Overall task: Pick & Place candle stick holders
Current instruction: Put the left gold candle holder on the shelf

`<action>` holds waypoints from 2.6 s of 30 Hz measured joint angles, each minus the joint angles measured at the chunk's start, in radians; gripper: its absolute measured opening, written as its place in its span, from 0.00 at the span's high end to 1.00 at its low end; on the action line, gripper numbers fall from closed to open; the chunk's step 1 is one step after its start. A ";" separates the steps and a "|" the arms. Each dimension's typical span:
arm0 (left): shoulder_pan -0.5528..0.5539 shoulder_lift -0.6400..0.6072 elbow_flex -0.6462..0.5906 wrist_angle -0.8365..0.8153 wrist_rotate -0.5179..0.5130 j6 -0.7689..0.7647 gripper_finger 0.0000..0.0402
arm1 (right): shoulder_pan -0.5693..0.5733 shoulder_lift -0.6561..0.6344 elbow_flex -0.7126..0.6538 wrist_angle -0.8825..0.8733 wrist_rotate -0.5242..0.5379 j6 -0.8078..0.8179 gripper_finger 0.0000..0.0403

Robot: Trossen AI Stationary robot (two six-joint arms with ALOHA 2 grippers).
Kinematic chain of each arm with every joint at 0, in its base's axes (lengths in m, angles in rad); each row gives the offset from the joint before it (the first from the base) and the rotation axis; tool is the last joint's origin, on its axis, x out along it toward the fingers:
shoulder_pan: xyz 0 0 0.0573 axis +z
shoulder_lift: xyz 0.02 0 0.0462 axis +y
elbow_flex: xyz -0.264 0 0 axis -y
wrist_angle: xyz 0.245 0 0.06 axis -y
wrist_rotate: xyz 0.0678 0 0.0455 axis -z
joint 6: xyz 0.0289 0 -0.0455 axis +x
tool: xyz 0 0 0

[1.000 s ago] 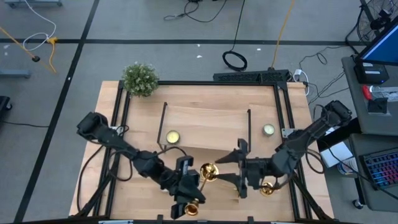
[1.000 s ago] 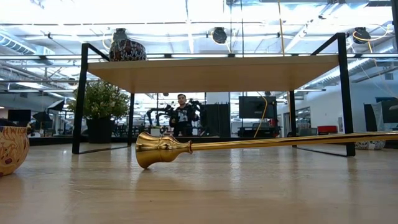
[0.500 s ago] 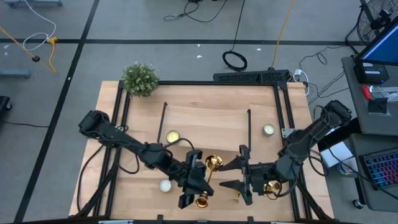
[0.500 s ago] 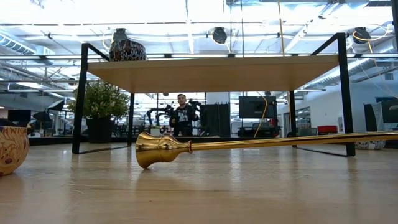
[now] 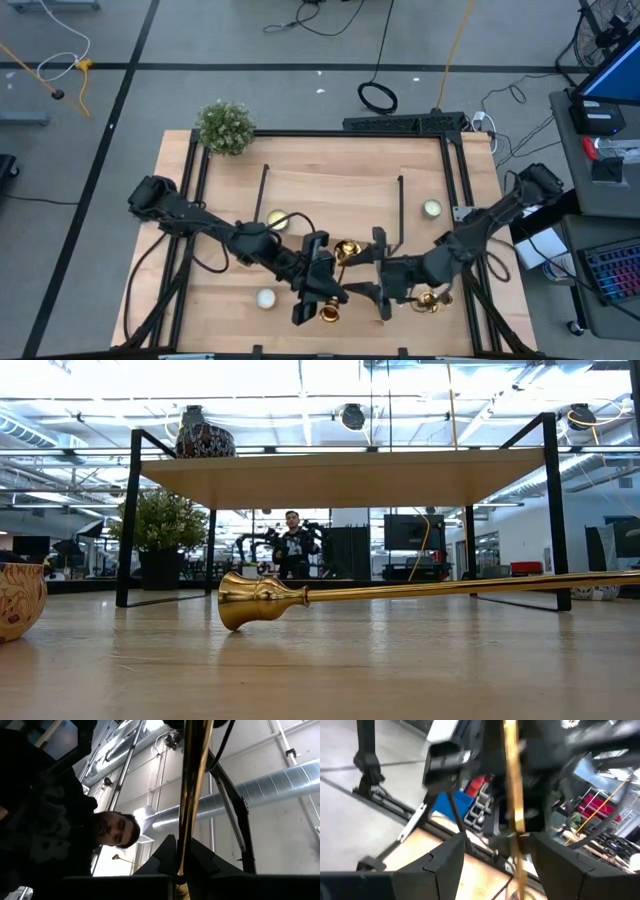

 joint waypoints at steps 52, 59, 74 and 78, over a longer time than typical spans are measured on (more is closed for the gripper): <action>0.027 0.000 0.000 -0.041 0.198 0.060 0.79 | -0.017 -0.008 0.004 -0.100 -0.059 0.249 0.97; 0.027 -0.002 0.000 -0.143 0.424 0.072 0.78 | -0.016 -0.008 0.051 -0.182 -0.081 0.273 0.97; 0.056 -0.008 0.000 -0.137 0.383 0.154 0.78 | -0.025 -0.009 0.058 -0.189 -0.073 0.303 0.97; 0.064 -0.008 0.000 -0.145 0.380 0.141 0.78 | -0.025 -0.009 0.059 -0.190 -0.073 0.303 0.97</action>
